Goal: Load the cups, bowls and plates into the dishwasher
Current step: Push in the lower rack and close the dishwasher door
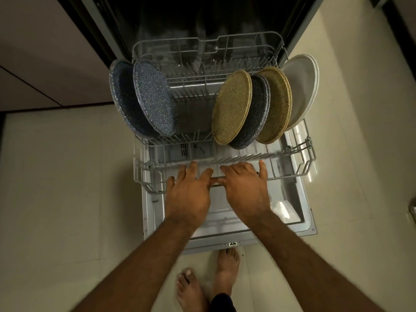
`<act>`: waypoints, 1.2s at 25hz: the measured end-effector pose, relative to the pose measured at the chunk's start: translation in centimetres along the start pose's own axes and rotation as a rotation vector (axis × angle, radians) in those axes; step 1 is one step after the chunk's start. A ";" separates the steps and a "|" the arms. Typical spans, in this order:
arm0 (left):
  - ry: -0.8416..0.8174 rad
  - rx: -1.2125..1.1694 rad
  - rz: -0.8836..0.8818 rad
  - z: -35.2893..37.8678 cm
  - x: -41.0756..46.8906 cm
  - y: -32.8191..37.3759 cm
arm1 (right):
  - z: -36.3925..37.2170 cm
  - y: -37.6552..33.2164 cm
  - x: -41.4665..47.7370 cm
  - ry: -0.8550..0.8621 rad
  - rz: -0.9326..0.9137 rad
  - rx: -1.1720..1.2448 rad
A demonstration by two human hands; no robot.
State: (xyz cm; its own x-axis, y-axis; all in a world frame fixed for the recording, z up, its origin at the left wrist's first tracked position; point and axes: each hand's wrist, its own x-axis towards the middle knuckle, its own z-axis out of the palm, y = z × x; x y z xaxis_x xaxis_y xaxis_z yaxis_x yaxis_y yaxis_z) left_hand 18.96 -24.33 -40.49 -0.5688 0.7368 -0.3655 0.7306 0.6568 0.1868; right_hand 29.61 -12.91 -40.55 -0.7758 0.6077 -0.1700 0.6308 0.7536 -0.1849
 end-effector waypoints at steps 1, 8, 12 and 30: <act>0.009 0.001 -0.003 -0.5 0.9 -0.1 | -0.4 -0.1 0.9 -0.015 0.039 0.006; 0.046 0.041 -0.015 -3.4 6.5 -0.6 | -1.4 0.2 7.1 -0.014 0.179 0.076; 0.033 -0.040 -0.078 -4.7 10.2 -0.6 | -1.5 0.8 11.4 -0.006 0.137 0.134; 0.237 -0.280 -0.076 -9.2 27.4 -3.1 | -2.6 1.8 29.5 0.126 0.002 0.202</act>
State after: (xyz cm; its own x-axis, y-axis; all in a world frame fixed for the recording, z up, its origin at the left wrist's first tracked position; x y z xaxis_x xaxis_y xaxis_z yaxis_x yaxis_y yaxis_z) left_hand -2.32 -4.71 -42.72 -0.7131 0.6793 -0.1733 0.5697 0.7056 0.4214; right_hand 7.80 7.06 -43.34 -0.7621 0.6455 -0.0505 0.6131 0.6943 -0.3770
